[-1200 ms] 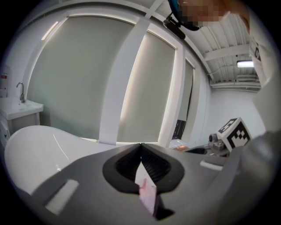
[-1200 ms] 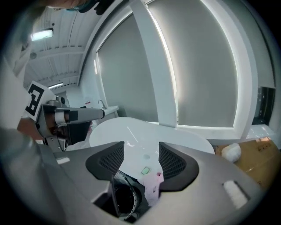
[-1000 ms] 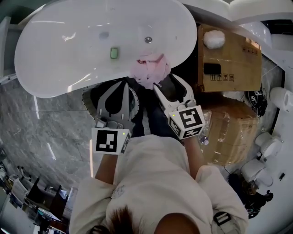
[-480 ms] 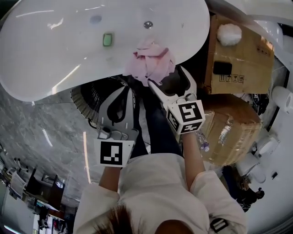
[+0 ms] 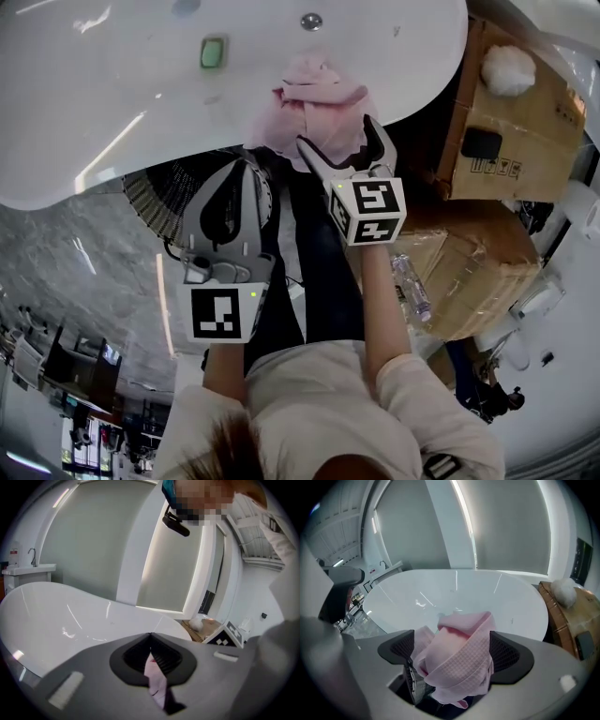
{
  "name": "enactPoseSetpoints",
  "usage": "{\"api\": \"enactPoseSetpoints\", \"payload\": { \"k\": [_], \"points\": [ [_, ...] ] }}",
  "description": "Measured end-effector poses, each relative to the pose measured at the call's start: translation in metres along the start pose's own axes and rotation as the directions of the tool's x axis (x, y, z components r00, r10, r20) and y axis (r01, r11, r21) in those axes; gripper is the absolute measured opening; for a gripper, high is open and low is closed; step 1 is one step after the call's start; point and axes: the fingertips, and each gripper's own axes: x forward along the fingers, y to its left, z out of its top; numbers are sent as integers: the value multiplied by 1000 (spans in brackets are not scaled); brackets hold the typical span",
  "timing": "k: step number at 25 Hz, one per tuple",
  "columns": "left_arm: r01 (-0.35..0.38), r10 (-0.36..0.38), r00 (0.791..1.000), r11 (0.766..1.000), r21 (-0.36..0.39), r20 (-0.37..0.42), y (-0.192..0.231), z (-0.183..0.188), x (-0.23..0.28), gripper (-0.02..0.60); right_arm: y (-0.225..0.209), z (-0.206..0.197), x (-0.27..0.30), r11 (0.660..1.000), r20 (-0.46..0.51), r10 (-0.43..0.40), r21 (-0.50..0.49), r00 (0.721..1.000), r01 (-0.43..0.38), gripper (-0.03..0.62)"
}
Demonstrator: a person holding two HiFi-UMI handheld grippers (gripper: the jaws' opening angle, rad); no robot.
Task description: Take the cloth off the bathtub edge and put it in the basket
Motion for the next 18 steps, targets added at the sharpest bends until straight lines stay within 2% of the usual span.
{"api": "enactPoseSetpoints", "payload": {
  "k": [2, 5, 15, 18],
  "points": [
    [-3, 3, 1000, 1000, -7, -10, 1, -7, 4, 8, -2, -14, 11, 1000, -39, -4, -12, 999, 3, 486],
    [-4, 3, 1000, 1000, -21, -30, -1, -16, 6, 8, -5, -33, 27, 998, -82, -22, -66, 996, 16, 486],
    [12, -13, 999, 999, -38, -44, -13, -19, 12, 8, -6, -42, 37, 985, -22, -54, -164, 998, 50, 477],
    [13, -15, 999, 999, -40, -41, -15, -19, 11, 8, -1, -43, 37, 978, -43, -44, -208, 998, 34, 427]
  ]
}}
